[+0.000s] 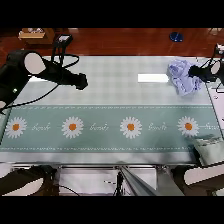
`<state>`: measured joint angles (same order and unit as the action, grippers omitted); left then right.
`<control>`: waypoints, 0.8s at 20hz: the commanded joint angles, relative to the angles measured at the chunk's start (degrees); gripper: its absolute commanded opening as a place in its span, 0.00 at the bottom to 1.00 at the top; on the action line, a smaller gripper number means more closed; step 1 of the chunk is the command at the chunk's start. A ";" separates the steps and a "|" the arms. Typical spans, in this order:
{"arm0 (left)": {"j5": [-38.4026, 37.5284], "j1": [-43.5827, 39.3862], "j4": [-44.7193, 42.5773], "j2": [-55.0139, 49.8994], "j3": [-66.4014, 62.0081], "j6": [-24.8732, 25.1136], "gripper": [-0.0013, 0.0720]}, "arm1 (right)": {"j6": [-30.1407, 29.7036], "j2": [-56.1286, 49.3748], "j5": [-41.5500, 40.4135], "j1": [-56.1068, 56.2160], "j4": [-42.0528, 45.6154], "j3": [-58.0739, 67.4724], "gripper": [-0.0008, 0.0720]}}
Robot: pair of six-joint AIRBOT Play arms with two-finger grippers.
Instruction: Fold the shirts.
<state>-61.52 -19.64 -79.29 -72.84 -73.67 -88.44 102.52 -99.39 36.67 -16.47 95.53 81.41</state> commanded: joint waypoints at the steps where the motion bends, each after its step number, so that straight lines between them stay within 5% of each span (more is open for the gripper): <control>1: 0.00 -0.02 0.46 0.00 0.00 0.07 0.99 | 0.04 -4.37 2.16 -0.22 -1.27 1.20 0.81; 3: 0.02 -0.02 0.46 0.00 0.00 0.07 0.99 | -0.96 -5.97 4.61 -0.22 -2.51 1.20 0.59; 4: 0.00 -0.02 0.46 0.00 0.00 0.09 0.99 | -2.97 -6.14 5.44 -0.22 -3.54 1.22 0.22; 5: 0.00 -0.02 0.46 0.04 0.00 0.09 0.99 | -4.92 -5.62 5.84 -0.22 -4.70 1.36 0.06; 11: -4.24 -0.02 0.46 0.94 -6.64 0.09 0.99 | -15.61 10.51 4.46 -0.20 -7.80 9.18 0.06; 16: -13.00 -0.02 0.46 4.81 -20.13 0.04 0.99 | -23.23 29.46 4.98 -0.20 -26.29 15.15 0.06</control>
<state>-69.52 -19.64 -78.83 -70.08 -87.33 -88.36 84.07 -79.35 41.58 -16.67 80.23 93.89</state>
